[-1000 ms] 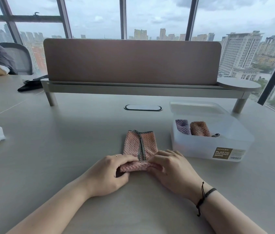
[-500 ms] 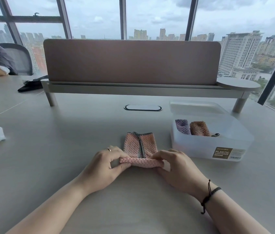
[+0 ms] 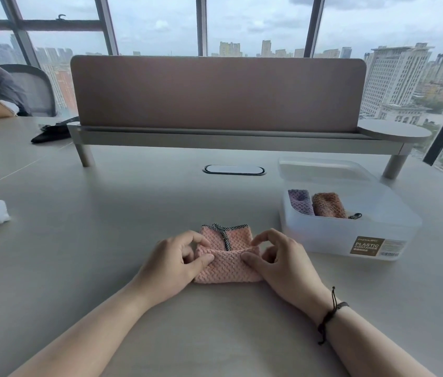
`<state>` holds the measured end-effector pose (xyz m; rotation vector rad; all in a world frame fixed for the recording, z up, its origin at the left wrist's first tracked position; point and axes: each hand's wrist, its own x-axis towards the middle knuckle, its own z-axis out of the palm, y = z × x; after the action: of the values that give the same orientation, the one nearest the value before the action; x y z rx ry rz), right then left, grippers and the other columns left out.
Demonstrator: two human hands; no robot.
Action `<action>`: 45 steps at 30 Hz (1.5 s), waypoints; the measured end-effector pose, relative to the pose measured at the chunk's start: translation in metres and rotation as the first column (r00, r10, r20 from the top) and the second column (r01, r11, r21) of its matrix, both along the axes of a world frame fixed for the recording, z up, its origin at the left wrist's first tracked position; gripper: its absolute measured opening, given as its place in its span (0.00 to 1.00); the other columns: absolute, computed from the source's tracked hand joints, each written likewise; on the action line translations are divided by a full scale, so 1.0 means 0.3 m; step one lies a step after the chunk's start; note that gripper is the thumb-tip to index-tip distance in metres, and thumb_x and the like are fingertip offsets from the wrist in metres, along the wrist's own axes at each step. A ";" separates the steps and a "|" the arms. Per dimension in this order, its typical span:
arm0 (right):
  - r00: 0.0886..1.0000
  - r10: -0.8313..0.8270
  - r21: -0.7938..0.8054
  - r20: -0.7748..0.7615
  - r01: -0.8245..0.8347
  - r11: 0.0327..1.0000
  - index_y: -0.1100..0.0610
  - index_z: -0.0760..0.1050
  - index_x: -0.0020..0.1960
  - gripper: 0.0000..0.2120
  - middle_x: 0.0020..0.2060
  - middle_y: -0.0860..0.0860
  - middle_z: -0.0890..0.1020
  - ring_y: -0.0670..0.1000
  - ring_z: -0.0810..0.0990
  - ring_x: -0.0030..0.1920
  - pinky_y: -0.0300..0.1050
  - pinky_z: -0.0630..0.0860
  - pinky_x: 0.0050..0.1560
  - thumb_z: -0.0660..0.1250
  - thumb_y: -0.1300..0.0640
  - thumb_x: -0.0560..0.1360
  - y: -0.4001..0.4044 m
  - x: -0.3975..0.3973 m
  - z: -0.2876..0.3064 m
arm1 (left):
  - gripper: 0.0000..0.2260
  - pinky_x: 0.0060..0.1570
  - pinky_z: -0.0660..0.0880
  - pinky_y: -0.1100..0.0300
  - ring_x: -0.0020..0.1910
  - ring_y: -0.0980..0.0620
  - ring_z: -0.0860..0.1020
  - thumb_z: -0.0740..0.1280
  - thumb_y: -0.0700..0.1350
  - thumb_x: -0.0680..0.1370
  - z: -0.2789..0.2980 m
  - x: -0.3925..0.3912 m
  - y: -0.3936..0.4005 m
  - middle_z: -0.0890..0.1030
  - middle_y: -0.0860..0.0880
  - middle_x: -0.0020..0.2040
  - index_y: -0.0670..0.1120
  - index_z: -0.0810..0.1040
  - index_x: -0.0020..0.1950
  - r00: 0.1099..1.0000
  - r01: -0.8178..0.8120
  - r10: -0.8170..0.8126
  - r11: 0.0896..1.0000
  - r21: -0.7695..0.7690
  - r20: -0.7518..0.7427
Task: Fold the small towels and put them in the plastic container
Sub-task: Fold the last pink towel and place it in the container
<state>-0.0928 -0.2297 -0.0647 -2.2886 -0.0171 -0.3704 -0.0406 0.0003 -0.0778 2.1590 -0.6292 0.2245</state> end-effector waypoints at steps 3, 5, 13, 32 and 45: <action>1.000 -0.021 -0.080 -0.019 0.020 0.997 0.48 0.75 0.43 0.10 0.25 0.47 0.78 0.42 0.73 0.27 0.36 0.67 0.30 0.75 0.47 0.69 0.002 0.006 -0.005 | 0.08 0.30 0.67 0.68 0.23 0.60 0.70 0.75 0.50 0.74 -0.006 -0.002 0.003 0.75 0.57 0.23 0.52 0.80 0.49 1.000 -0.006 0.006 0.999 0.035 0.014; 0.999 -0.030 -0.125 -0.035 0.025 0.992 0.48 0.75 0.43 0.10 0.27 0.47 0.78 0.42 0.75 0.29 0.38 0.70 0.33 0.75 0.46 0.69 0.002 0.005 -0.007 | 0.09 0.31 0.69 0.65 0.24 0.60 0.71 0.76 0.52 0.73 -0.008 0.001 0.008 0.77 0.57 0.25 0.54 0.79 0.49 1.000 -0.018 0.017 0.998 0.064 0.025; 0.995 -0.003 -0.214 0.099 0.024 0.976 0.47 0.78 0.43 0.09 0.41 0.42 0.75 0.43 0.74 0.42 0.41 0.72 0.42 0.75 0.45 0.69 -0.008 -0.006 -0.009 | 0.06 0.45 0.76 0.61 0.44 0.60 0.79 0.76 0.43 0.73 0.021 -0.027 0.017 0.80 0.59 0.45 0.54 0.85 0.47 0.952 0.045 -0.078 0.992 0.116 0.296; 0.967 0.254 -0.385 0.008 -0.231 0.894 0.44 0.79 0.57 0.14 0.50 0.41 0.83 0.46 0.80 0.51 0.43 0.77 0.52 0.68 0.47 0.71 -0.032 -0.021 0.006 | 0.22 0.62 0.70 0.70 0.61 0.70 0.75 0.71 0.46 0.72 0.027 -0.039 0.020 0.80 0.64 0.61 0.56 0.78 0.67 0.965 0.230 -0.253 0.943 0.241 0.067; 0.985 0.166 -0.315 0.050 -0.143 0.938 0.46 0.78 0.52 0.07 0.39 0.43 0.79 0.47 0.77 0.43 0.46 0.74 0.45 0.70 0.47 0.74 -0.044 -0.017 0.001 | 0.09 0.39 0.68 0.77 0.38 0.73 0.76 0.75 0.40 0.74 0.028 -0.021 0.015 0.79 0.73 0.39 0.50 0.83 0.52 0.985 0.036 -0.049 0.996 0.083 0.168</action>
<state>-0.0978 -0.2429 -0.0643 -2.5613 -0.3131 -0.3942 -0.0470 0.0048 -0.0694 2.2155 -0.7923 0.3690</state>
